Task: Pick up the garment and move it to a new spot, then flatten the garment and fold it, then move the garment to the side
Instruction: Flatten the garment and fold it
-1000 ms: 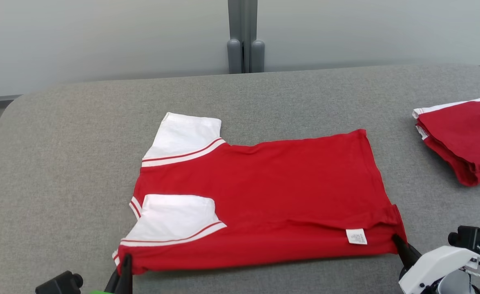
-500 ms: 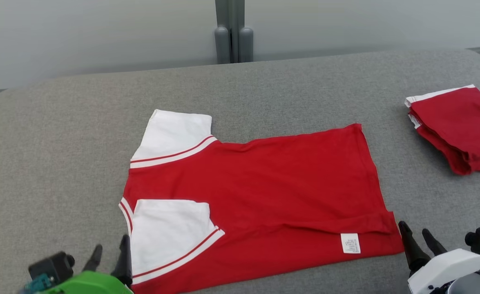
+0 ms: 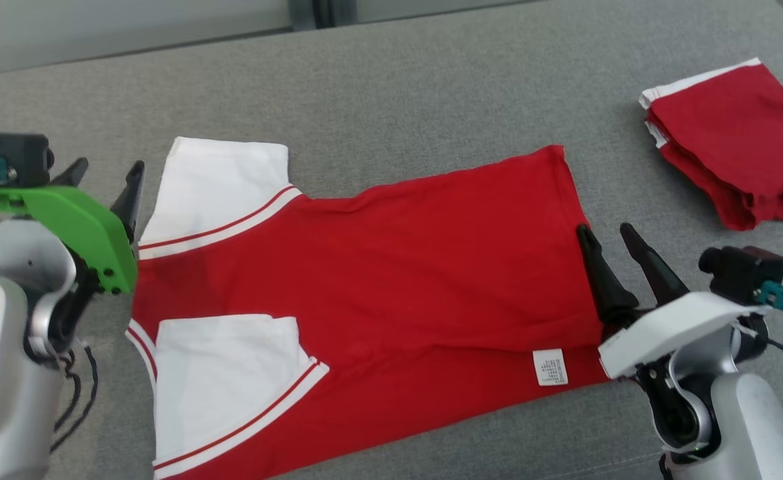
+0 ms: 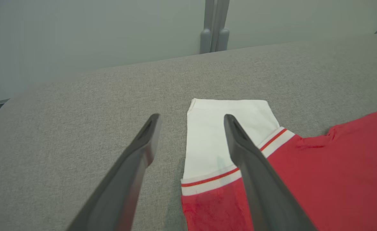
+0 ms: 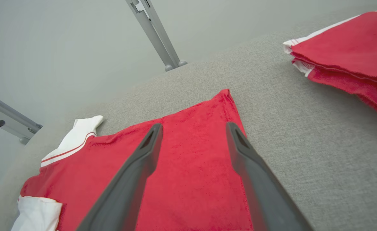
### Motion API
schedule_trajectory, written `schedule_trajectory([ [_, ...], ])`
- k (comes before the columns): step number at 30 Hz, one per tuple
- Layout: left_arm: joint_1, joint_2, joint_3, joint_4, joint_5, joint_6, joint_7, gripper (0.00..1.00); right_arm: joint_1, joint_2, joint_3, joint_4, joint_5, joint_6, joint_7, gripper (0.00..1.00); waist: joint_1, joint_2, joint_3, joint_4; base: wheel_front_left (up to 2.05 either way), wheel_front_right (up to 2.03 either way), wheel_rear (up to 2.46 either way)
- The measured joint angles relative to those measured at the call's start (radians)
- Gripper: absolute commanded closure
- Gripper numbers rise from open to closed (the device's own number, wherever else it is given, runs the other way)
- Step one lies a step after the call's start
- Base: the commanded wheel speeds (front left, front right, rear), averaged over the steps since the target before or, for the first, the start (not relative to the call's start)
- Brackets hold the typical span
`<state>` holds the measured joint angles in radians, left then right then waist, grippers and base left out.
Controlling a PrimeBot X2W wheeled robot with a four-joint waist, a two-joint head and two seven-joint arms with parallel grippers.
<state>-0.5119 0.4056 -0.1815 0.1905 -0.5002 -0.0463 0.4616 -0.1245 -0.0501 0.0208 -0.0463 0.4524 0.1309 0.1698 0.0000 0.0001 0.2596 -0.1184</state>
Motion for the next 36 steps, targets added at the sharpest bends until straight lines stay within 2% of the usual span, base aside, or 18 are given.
schedule_trajectory([
  [6, -0.146, 0.041, -0.025, 0.120, 0.012, -0.027, 0.068, 0.00, -0.108, -0.003, 0.085, 0.012, -0.017, 0.000, -0.016, 0.00, 0.0000, 0.0000, 0.091, -0.053, 0.00, 0.00, 0.00],
  [14, -0.198, 0.066, -0.027, 0.239, 0.029, -0.015, 0.073, 0.00, -0.157, -0.012, 0.144, 0.039, -0.004, 0.000, -0.056, 0.00, 0.0001, 0.0000, 0.193, -0.127, 0.00, 0.00, 0.00],
  [20, -0.234, 0.077, -0.028, 0.272, 0.038, -0.011, 0.051, 0.00, -0.175, -0.022, 0.165, 0.061, 0.006, 0.000, -0.066, 0.00, 0.0001, 0.0000, 0.234, -0.169, 0.00, 0.00, 0.00],
  [21, -0.239, 0.078, -0.031, 0.276, 0.038, -0.012, 0.051, 0.14, -0.179, -0.026, 0.166, 0.066, 0.006, 0.000, -0.067, 0.00, 0.0000, 0.0000, 0.238, -0.174, 0.00, 0.00, 0.00],
  [22, -0.243, 0.078, -0.033, 0.280, 0.038, -0.016, 0.050, 0.40, -0.187, -0.030, 0.169, 0.070, 0.006, 0.000, -0.066, 0.00, 0.0001, 0.0000, 0.240, -0.177, 0.00, 0.00, 0.00],
  [24, -0.251, 0.071, -0.042, 0.284, 0.037, -0.021, 0.047, 1.00, -0.200, -0.048, 0.174, 0.078, -0.008, 0.000, -0.062, 0.00, 0.0000, 0.0000, 0.239, -0.177, 0.00, 0.00, 0.00],
  [30, -0.251, 0.045, -0.070, 0.281, 0.024, -0.043, 0.009, 1.00, -0.311, -0.128, 0.197, 0.139, -0.090, 0.000, -0.029, 0.00, 0.0000, 0.0000, 0.216, -0.155, 0.00, 0.00, 0.00],
  [36, -0.248, -0.006, -0.075, 0.244, 0.008, -0.046, -0.065, 1.00, -0.439, -0.194, 0.235, 0.285, -0.113, 0.000, 0.016, 0.00, 0.0001, 0.0000, 0.185, -0.108, 0.00, 0.00, 0.00],
])
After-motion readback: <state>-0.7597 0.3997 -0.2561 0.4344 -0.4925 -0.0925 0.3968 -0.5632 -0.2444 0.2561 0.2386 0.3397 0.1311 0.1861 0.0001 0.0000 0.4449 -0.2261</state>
